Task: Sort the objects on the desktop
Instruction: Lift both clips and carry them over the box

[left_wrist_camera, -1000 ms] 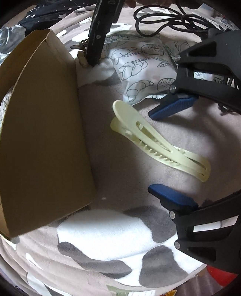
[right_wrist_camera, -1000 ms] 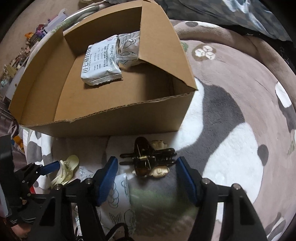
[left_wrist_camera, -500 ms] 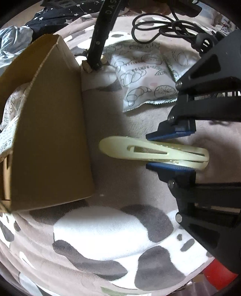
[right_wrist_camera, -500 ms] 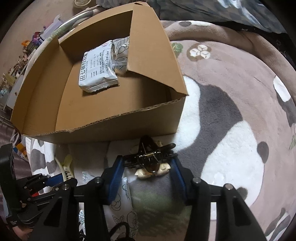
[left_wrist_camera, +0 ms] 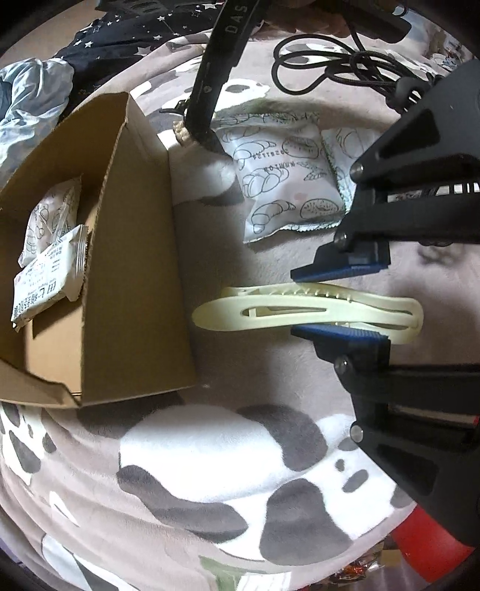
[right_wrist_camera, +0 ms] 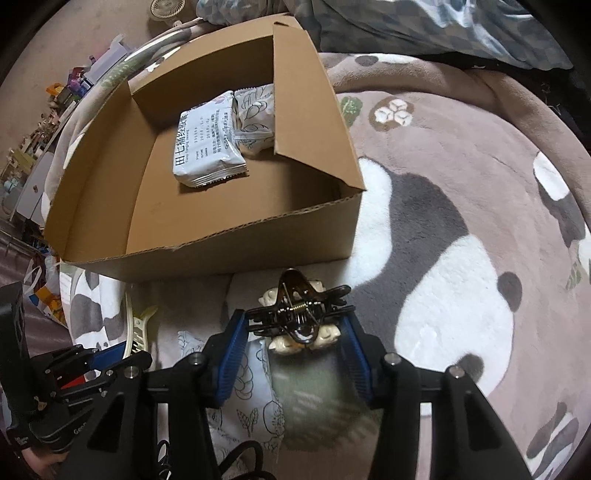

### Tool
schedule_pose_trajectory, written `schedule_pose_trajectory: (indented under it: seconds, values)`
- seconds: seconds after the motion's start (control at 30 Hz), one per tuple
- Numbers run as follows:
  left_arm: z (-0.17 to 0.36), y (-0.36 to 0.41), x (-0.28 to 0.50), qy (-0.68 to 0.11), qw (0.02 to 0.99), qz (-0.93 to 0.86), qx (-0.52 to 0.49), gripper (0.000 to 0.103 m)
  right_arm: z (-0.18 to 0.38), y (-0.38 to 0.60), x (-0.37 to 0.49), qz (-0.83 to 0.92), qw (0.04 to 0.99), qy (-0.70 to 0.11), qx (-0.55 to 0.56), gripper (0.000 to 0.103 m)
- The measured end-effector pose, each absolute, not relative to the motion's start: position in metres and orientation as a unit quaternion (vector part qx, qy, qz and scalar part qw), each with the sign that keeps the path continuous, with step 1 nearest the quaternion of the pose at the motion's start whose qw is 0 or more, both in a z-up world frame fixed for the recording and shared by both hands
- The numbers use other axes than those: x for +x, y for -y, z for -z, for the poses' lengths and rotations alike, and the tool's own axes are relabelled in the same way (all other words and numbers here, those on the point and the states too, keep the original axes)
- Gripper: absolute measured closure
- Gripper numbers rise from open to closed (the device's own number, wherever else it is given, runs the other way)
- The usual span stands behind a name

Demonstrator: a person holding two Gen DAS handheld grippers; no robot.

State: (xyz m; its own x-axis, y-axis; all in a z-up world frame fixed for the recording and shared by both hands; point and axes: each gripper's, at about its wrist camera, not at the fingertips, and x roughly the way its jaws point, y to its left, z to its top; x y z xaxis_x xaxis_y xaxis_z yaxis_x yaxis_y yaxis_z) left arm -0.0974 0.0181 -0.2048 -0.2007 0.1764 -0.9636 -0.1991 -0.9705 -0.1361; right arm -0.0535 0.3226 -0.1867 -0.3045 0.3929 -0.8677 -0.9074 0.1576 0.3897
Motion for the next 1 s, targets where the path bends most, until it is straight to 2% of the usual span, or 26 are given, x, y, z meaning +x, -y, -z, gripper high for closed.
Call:
schedule_pose_trajectory:
  seconds: [0.3,0.37,0.67,1.0]
  values:
    - [0.187,-0.018,-0.076,-0.015,0.127,-0.783,-0.609,0.082,0.165,-0.301,-0.050,-0.605,0.551,-0.530,-0.224,0.051]
    - [0.181,-0.007,-0.103,-0.016,0.129,-0.783,-0.608,0.082,0.160,-0.294,-0.047,-0.604,0.552,-0.531,-0.219,0.051]
    - [0.151,-0.031,-0.076,-0.024,0.131,-0.787,-0.602,0.082,0.143,-0.269,-0.048,-0.597,0.558,-0.540,-0.202,0.051]
    - [0.097,-0.041,-0.062,-0.036,0.134,-0.795,-0.590,0.082,0.111,-0.240,-0.051,-0.599,0.557,-0.545,-0.183,0.051]
